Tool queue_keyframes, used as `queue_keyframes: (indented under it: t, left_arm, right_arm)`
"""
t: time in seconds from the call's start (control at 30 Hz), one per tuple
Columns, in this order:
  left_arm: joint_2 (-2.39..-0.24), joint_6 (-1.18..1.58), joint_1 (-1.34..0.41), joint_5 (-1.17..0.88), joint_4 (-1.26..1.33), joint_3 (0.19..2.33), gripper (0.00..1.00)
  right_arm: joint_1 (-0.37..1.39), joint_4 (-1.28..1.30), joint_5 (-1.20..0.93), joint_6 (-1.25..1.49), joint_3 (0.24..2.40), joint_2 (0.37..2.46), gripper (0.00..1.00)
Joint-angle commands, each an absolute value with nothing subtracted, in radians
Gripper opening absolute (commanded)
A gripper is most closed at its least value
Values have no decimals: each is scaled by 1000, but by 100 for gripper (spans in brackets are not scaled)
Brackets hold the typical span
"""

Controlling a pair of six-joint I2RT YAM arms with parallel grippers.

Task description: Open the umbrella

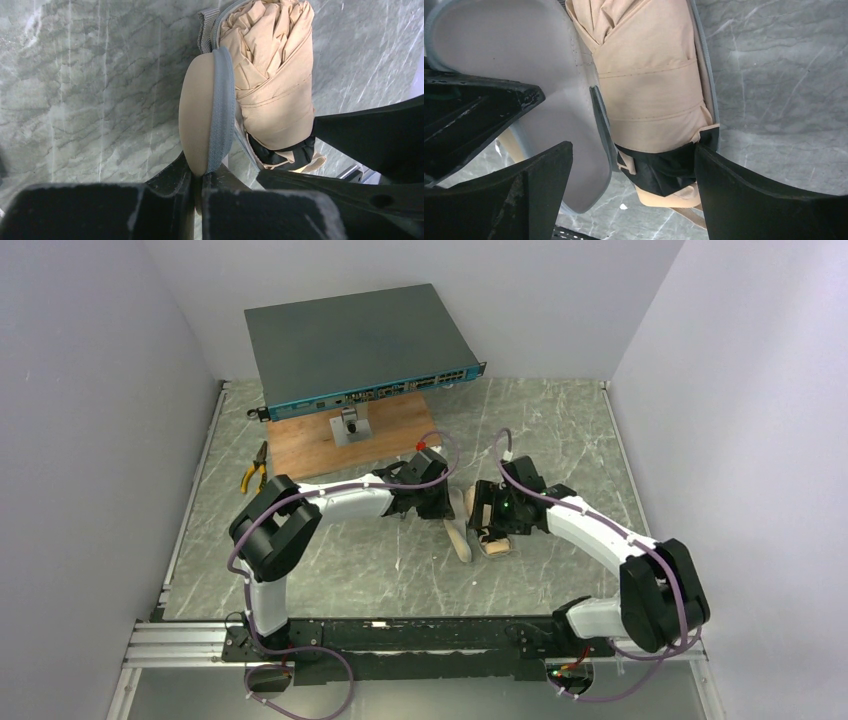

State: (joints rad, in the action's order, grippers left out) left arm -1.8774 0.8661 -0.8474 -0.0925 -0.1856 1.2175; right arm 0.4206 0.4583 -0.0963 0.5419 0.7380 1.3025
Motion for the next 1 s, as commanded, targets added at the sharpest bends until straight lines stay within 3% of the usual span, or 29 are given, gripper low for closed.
queue_keyframes:
  t: [0.0, 0.43, 0.5, 0.57, 0.67, 0.97]
  left_arm:
    - [-1854, 827, -851, -143, -134, 1251, 0]
    - [-1795, 804, -850, -149, -107, 1223, 0]
    - [-1785, 795, -850, -147, -112, 1224, 0]
    - [-1778, 788, -851, -145, -120, 1224, 0]
    - [-1767, 780, -850, -138, -130, 1220, 0]
    - [-1695, 775, -851, -100, -196, 1203, 0]
  right_arm:
    - [464, 424, -59, 546, 754, 1343, 89]
    - [581, 459, 212, 543, 782, 1497, 64]
    - [586, 455, 213, 546, 780, 1506, 50]
    - [587, 458, 214, 548, 779, 1501, 23]
    - [587, 481, 220, 546, 794, 1476, 2]
    - [584, 631, 169, 539, 957, 1278, 0]
